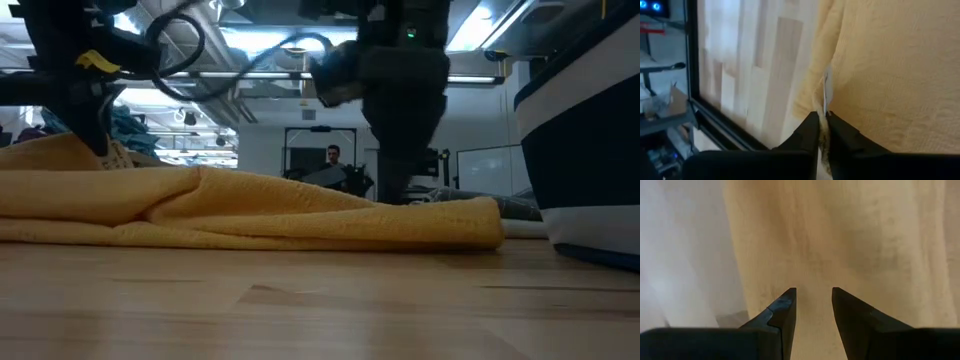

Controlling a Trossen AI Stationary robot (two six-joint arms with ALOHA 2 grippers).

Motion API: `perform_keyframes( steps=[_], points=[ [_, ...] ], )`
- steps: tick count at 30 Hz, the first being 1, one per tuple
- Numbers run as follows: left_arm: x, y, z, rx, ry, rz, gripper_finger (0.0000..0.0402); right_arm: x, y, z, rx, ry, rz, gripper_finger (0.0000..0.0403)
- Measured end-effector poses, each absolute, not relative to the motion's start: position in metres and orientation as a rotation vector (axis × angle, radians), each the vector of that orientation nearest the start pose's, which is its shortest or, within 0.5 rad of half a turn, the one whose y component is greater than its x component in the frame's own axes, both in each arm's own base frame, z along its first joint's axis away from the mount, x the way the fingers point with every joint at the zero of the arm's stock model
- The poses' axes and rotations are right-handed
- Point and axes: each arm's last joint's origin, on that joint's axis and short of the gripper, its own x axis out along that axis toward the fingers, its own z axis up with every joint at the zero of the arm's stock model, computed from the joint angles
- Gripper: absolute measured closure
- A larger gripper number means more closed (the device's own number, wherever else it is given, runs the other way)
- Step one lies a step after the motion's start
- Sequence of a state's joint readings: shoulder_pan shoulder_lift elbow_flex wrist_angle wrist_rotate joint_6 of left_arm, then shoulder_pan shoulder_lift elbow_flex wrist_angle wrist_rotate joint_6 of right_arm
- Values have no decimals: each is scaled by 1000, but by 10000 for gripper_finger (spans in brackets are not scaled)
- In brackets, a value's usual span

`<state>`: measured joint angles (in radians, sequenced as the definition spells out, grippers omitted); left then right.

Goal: Fold towel
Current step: Fold yellow towel

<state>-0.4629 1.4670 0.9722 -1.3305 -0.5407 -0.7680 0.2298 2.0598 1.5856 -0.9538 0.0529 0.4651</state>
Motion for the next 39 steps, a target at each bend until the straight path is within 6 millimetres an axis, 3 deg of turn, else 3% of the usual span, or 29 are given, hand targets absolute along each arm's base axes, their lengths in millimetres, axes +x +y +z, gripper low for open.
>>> perform_keyframes(
  steps=[6,15,22,29,39],
  points=[
    [192,-79,207,284,1431,660,396,384,89,171,202,1474,-217,274],
    [170,-61,156,263,1456,737,371,367,85,150,185,1574,-247,274],
    [161,-50,138,239,1458,779,357,359,83,147,155,1639,-273,274],
    [157,-47,158,275,1496,907,359,365,87,163,123,1480,-277,274],
    [172,-61,215,139,1324,809,391,364,87,185,159,1393,-245,274]
  ],
)
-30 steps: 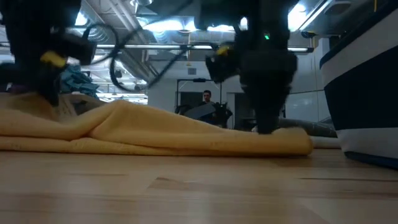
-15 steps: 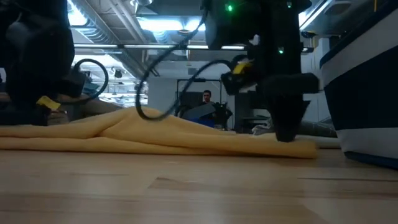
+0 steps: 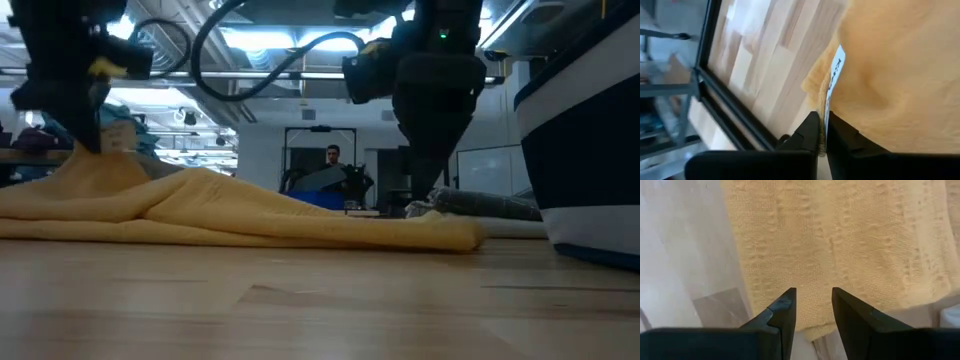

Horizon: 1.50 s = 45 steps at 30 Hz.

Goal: Fold towel
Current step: Fold yellow towel

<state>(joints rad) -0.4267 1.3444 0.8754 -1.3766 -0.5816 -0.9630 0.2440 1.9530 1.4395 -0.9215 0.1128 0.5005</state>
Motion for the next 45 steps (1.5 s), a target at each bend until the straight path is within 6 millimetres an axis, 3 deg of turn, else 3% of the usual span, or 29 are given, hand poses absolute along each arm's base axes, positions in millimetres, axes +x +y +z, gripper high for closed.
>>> perform_keyframes(
  steps=[7,13,17,25,32,36,39,45],
  points=[
    [167,-58,233,99,1278,777,378,366,88,185,178,1384,-226,274],
    [160,-49,237,92,1280,886,373,367,88,185,181,1373,-223,274],
    [160,-45,234,113,1298,893,358,368,89,185,184,1364,-220,274],
    [155,-43,225,125,1315,918,284,367,89,185,185,1366,-217,274],
    [156,-44,224,73,1286,946,292,367,92,185,244,1398,-147,274],
    [163,-50,219,-82,1297,869,315,366,95,185,255,1407,-124,274],
    [173,-58,216,-208,1326,718,328,365,98,185,257,1413,-107,274],
    [189,-66,216,-191,1269,499,338,364,99,185,309,1415,-156,274]
  ],
)
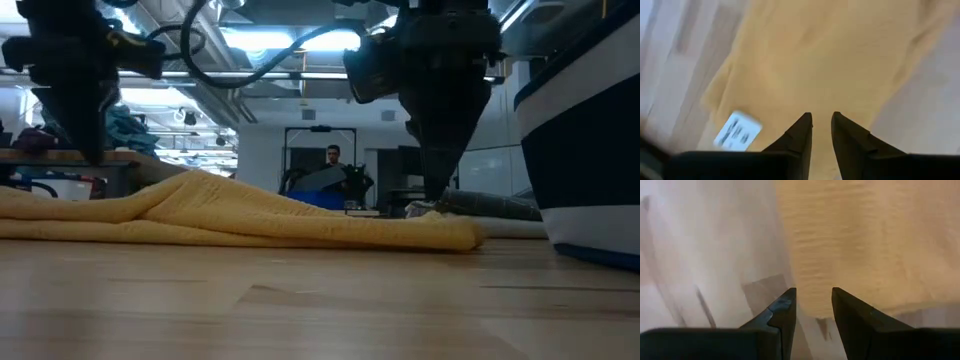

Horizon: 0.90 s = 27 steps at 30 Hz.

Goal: Fold towel
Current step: Fold yellow towel

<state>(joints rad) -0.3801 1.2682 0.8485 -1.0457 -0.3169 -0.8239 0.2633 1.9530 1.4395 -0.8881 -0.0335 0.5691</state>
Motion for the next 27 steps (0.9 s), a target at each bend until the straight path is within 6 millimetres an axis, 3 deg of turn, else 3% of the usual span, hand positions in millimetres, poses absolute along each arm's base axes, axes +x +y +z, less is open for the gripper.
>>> perform_keyframes(
  steps=[5,11,19,27],
  points=[
    [195,-68,217,-176,1219,430,339,363,94,186,376,1360,-403,274],
    [196,-71,217,-204,1232,393,339,361,82,196,492,1295,-547,274],
    [186,-84,209,-151,1299,282,339,359,43,207,570,1275,-677,274],
    [175,-86,192,-106,1347,281,339,346,3,201,614,1433,-762,274]
  ],
)
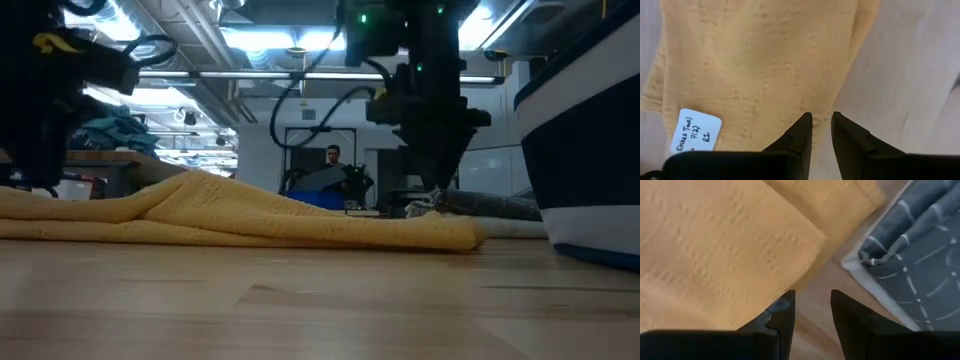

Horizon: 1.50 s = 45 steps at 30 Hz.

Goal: Fold towel
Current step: Fold yellow towel

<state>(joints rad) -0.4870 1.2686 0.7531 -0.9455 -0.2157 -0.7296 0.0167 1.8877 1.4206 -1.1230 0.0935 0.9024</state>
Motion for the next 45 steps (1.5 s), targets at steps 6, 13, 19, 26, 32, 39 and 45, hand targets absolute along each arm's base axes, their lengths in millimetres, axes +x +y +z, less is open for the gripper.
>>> perform_keyframes(
  steps=[6,13,19,26,32,39,45],
  points=[
    [173,-84,182,-110,1341,280,339,345,-13,182,763,1487,-561,274],
    [174,-85,181,-115,1325,268,339,341,-22,167,799,1471,-535,274],
    [174,-85,181,-122,1324,274,339,339,-24,160,791,1458,-547,274],
    [174,-85,181,-121,1325,273,339,352,-24,160,802,1323,-485,274],
    [174,-85,181,-122,1325,273,339,359,-25,162,791,1247,-476,274],
    [174,-85,181,-122,1325,273,339,359,-26,161,771,1239,-500,274],
    [174,-85,181,-122,1325,273,339,359,-27,161,755,1228,-520,274]
  ],
)
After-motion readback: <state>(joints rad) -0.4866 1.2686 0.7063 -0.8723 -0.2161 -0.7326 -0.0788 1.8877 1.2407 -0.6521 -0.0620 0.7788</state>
